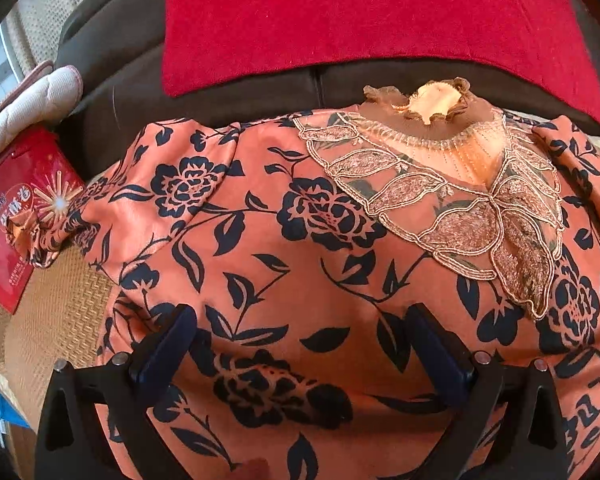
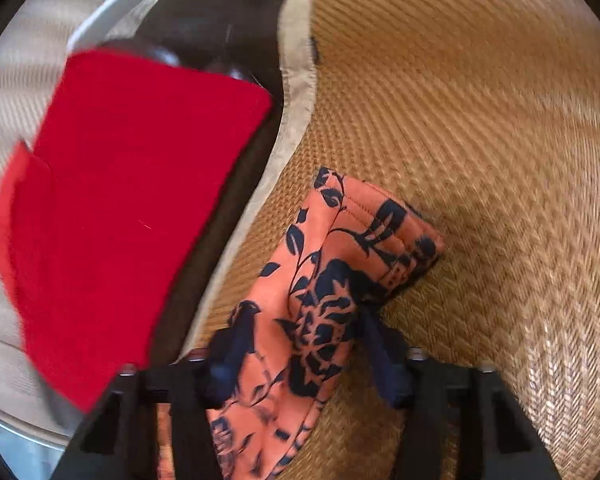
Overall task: Fold small clothes
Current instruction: 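Grasp the dress sleeve cuff with the right gripper and lift it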
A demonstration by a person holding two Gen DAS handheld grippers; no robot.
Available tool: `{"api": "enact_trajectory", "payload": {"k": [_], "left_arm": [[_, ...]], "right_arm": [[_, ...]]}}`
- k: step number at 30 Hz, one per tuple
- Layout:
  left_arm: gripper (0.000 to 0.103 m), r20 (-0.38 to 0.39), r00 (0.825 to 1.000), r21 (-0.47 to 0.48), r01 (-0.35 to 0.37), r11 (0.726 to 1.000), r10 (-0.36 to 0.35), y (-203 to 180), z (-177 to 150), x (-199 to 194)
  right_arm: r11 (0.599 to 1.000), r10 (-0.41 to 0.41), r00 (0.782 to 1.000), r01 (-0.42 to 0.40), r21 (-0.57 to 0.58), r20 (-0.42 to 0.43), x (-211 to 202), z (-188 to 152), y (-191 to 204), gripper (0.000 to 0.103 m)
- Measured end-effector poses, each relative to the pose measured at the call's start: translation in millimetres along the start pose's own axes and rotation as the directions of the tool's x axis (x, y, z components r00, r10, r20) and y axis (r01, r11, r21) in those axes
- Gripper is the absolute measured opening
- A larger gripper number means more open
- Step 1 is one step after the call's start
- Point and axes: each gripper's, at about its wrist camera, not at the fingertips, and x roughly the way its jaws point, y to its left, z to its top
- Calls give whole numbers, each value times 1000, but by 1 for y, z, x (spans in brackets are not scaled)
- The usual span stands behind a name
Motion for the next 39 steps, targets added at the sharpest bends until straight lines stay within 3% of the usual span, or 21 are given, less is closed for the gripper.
{"api": "enact_trajectory", "payload": {"k": [3,5,6,10,12,14,16,19,21,25,26,27,28,29,30,31,33,34,35,36,39], "left_arm": [[103,-34,996,-99,80,992,-84,19,-4,2],[103,-47,991,-154,120,981,-129,27,-6,3],[103,-51,992,-127,108,986,-115,23,-5,1],[103,-74,987,-143,133,981,-144,28,5,-4],[103,2,988,-192,152,970,-155,45,13,-20],[103,81,991,-236,125,964,-108,62,17,-37],[103,132,990,-270,87,959,-52,79,19,-48],[103,136,991,-335,42,941,4,115,17,-50],[103,125,992,-384,21,923,29,136,14,-51],[103,102,989,-481,-45,875,107,171,1,-46],[103,109,986,-497,-55,866,125,178,-1,-46],[103,118,982,-507,-66,859,146,182,-2,-48],[103,127,979,-511,-74,857,160,188,-3,-45],[103,138,977,-512,-70,856,162,187,-2,-48],[103,156,977,-508,-47,860,146,185,-2,-51],[103,174,977,-500,-23,866,126,182,-1,-53],[103,182,978,-465,-1,885,97,176,4,-50],[103,164,983,-450,-3,893,86,177,8,-45],[103,144,986,-449,-10,894,84,179,10,-41],[103,130,987,-469,-23,883,95,184,11,-38],[103,107,983,-564,-64,824,150,214,6,-34]], "right_arm": [[992,-79,997,81,-93,23,18,-4,12,16],[981,-116,992,122,-149,48,19,-10,25,14],[978,-114,992,123,-170,60,18,-17,31,12],[964,28,997,-8,-267,73,1,-36,75,11],[944,119,991,-95,-317,60,-11,-55,105,11],[906,222,975,-197,-375,23,-21,-81,142,11],[856,316,948,-307,-415,-49,-25,-112,176,11],[774,399,901,-431,-464,-171,-21,-165,223,11],[713,446,847,-532,-458,-290,-14,-208,251,11],[637,460,727,-670,-380,-510,9,-275,285,23],[618,461,698,-696,-367,-548,9,-289,291,37],[602,470,678,-714,-356,-565,11,-295,295,68],[583,499,654,-739,-338,-569,7,-297,296,81],[565,540,640,-757,-328,-546,4,-293,295,87],[551,567,639,-763,-337,-520,-2,-288,293,87],[551,576,652,-755,-355,-493,-6,-282,286,87],[614,527,753,-658,-436,-394,-13,-260,272,87],[637,491,791,-611,-470,-364,-12,-255,264,87],[669,426,847,-532,-519,-320,-4,-249,257,86],[692,376,881,-473,-545,-287,3,-244,249,85],[736,262,917,-391,-552,-300,26,-230,232,77]]}}
